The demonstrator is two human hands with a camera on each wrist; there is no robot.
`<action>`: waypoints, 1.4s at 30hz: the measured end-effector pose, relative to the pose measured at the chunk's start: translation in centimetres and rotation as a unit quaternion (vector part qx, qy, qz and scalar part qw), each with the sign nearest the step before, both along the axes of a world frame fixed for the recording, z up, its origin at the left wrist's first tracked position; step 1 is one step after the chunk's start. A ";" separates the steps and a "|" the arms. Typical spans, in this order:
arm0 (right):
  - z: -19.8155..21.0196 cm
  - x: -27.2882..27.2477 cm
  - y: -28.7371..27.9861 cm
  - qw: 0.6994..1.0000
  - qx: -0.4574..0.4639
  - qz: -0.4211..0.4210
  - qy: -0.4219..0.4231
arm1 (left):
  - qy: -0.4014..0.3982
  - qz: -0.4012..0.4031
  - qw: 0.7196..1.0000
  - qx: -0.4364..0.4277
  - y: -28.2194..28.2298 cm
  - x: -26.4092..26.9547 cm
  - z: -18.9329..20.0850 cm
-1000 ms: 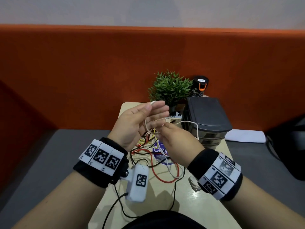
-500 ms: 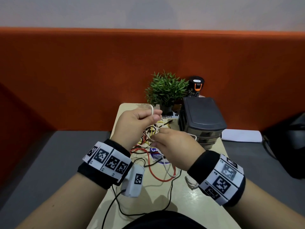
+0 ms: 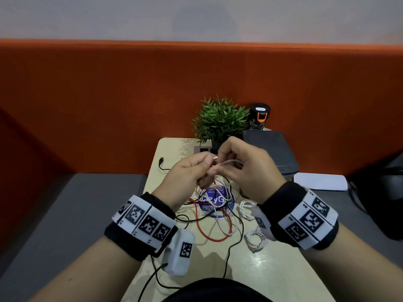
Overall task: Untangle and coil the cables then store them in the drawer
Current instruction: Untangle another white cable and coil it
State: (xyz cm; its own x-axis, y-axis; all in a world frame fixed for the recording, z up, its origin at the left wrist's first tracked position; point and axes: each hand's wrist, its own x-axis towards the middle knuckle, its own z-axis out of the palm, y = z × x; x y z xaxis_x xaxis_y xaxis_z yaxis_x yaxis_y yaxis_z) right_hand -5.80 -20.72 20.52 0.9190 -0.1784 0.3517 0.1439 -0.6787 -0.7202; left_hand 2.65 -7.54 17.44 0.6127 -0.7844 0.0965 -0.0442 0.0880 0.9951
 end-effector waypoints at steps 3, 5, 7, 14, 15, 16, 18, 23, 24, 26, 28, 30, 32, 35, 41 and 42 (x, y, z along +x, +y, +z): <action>-0.1 0.6 -0.5 0.999 0.032 0.011 -0.038 | 0.040 -0.012 0.999 -0.020 0.1 -0.1 0.2; -0.2 0.9 -0.7 0.997 0.017 0.016 -0.070 | 0.031 -0.020 0.999 -0.018 0.2 -0.1 0.3; -0.4 1.3 -1.0 0.996 0.010 0.015 -0.087 | 0.030 -0.016 0.999 -0.015 0.4 0.2 0.3; -0.9 2.0 -1.2 0.993 0.054 0.003 -0.108 | 0.074 0.006 0.996 -0.040 0.9 0.0 0.8; -1.1 2.1 -1.2 0.993 0.058 -0.004 -0.106 | 0.091 0.012 0.995 -0.050 1.0 -0.1 1.0; -1.4 2.2 -1.2 0.993 0.070 -0.011 -0.098 | 0.112 0.017 0.992 -0.063 1.0 0.0 1.3; -2.3 2.4 -1.1 0.990 0.123 -0.023 -0.062 | 0.149 0.026 0.985 -0.088 1.2 0.2 1.9; -4.6 2.7 0.3 0.968 0.248 0.010 0.037 | 0.172 0.038 0.976 -0.131 1.5 0.8 3.2; -4.9 2.7 0.4 0.962 0.269 0.023 0.045 | 0.172 0.036 0.975 -0.135 1.6 0.8 3.4; -5.3 2.8 0.2 0.950 0.302 0.050 0.059 | 0.174 0.026 0.973 -0.148 1.7 0.9 3.8; -5.7 2.7 -0.1 0.937 0.333 0.078 0.073 | 0.178 0.022 0.971 -0.158 1.7 1.0 4.1; -6.0 2.7 -0.4 0.919 0.373 0.105 0.076 | 0.185 0.025 0.969 -0.162 1.7 1.2 4.1; -6.3 2.7 -0.7 0.901 0.416 0.106 0.068 | 0.193 0.027 0.968 -0.159 1.7 1.2 4.1; -6.9 2.7 -1.0 0.896 0.436 0.060 0.067 | 0.187 0.037 0.969 -0.160 1.7 1.3 4.1; -7.0 1.8 2.0 0.921 0.367 0.056 0.117 | 0.156 0.108 0.953 -0.237 1.2 2.3 4.3; -6.8 1.9 2.5 0.923 0.360 0.057 0.124 | 0.139 0.126 0.953 -0.237 1.1 2.3 4.1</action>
